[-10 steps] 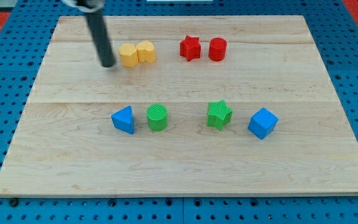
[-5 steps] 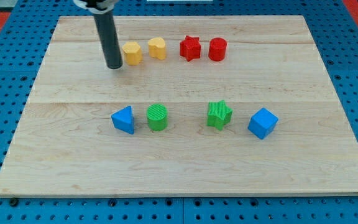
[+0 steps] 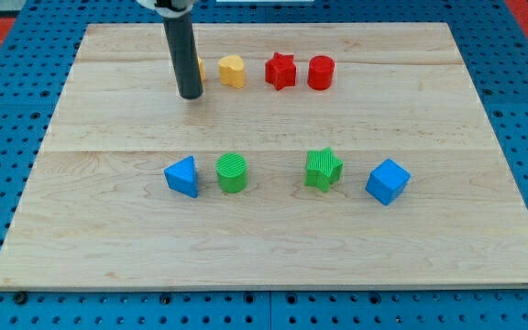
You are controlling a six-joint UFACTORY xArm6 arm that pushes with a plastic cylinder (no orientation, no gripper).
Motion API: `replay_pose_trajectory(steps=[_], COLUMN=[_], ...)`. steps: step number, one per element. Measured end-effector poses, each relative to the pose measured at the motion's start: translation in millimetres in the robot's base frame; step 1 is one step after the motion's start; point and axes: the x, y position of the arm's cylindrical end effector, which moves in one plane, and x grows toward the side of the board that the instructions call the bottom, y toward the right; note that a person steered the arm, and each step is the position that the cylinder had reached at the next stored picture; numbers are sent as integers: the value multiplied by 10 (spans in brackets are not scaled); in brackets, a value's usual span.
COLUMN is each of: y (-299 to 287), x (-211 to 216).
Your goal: Separate the yellow blocks
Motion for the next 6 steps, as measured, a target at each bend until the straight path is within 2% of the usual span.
replay_pose_trajectory(steps=[1,2,3,5,6], y=[143,185,532,2500,3211], x=[317,319,368,475,1146])
